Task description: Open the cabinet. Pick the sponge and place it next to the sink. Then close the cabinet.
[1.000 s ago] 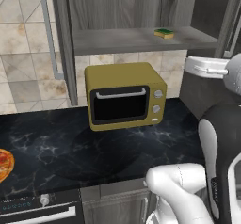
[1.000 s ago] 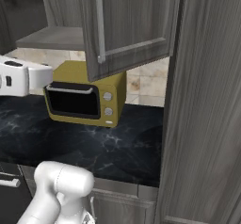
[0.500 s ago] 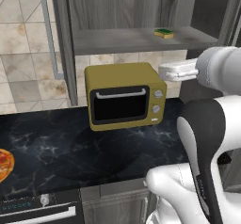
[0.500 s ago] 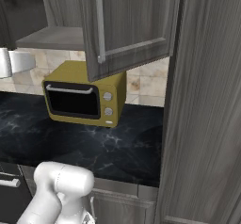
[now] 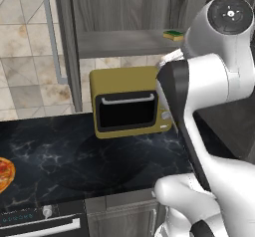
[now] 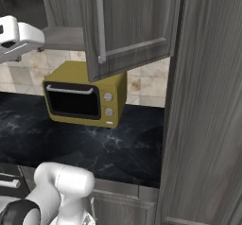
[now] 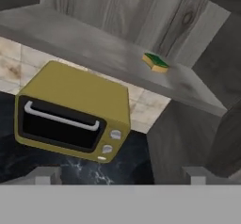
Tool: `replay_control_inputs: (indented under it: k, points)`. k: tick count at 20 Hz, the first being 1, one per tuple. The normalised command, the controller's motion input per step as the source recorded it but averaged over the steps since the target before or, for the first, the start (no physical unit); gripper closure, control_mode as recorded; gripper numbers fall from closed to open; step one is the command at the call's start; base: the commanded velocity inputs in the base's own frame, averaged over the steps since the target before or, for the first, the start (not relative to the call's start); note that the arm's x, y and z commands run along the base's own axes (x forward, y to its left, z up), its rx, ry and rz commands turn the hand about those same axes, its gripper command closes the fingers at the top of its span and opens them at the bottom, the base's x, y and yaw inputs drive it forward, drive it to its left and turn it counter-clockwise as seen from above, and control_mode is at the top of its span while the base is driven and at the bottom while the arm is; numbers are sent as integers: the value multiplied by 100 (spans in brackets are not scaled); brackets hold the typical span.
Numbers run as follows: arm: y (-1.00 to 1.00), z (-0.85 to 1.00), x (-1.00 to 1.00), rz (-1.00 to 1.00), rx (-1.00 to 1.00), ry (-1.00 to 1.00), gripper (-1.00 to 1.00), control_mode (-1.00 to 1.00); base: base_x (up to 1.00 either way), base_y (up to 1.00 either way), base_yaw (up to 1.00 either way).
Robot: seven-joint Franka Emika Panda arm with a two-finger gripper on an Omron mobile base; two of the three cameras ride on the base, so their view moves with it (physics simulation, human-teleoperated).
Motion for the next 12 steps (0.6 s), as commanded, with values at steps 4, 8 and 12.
replay_control_inputs:
  k: [4,8,12]
  points:
    - [-8,0,61,-14,-23,3,-100,-100,0,0,0]
    - [-7,-2,52,-12,-17,0,-100,-100,0,0,0]
    - [-2,-31,25,-8,-13,-8,-100,-100,0,0,0]
